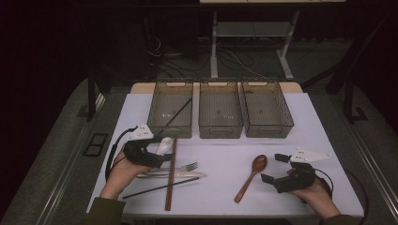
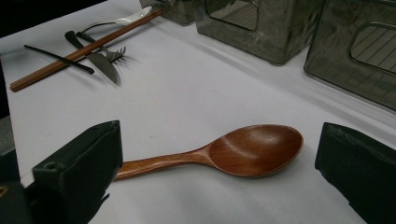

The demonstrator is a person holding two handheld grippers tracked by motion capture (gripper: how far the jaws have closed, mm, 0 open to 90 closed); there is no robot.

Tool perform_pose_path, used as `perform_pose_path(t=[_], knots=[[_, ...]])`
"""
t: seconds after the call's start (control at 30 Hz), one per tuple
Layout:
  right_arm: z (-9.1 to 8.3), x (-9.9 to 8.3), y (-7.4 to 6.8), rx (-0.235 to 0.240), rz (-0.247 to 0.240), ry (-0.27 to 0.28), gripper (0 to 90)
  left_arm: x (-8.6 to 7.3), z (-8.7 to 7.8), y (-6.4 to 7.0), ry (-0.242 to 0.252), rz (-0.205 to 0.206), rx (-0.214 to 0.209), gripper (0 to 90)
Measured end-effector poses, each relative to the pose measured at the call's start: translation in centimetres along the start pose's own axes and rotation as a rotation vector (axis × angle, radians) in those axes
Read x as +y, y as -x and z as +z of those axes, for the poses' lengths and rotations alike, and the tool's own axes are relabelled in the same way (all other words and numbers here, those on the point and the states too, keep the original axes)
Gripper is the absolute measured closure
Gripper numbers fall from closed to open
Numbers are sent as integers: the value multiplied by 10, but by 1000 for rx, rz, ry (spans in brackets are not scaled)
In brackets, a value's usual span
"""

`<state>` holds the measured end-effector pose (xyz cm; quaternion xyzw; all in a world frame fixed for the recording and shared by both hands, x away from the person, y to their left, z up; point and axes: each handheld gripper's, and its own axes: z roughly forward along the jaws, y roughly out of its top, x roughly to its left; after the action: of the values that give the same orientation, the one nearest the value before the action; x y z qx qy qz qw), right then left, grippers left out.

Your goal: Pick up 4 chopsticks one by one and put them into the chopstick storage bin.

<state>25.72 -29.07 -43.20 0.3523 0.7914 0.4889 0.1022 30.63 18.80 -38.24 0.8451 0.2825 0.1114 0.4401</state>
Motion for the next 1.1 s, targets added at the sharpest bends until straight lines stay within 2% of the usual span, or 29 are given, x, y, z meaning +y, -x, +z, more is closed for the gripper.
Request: perform_pose_path(t=[0.17,0.27,0.4,0.73,0.87,1.1], knots=[[0,0,0,0,0,1,10,-12,-1,13,-16,21,-6,200],[-1,0,0,-3,-2,4,10,-20,-2,19,-12,25,-23,251],[0,0,0,-2,-2,1,10,-30,-4,26,-32,30,-37,310],[0,0,-1,-7,0,-3,10,-51,-7,30,-94,41,-103,538],[0,0,0,-8,4,-3,10,-56,-5,33,-124,72,-141,600],[-1,0,-1,-8,2,-2,10,-63,-4,35,-163,92,-153,677]])
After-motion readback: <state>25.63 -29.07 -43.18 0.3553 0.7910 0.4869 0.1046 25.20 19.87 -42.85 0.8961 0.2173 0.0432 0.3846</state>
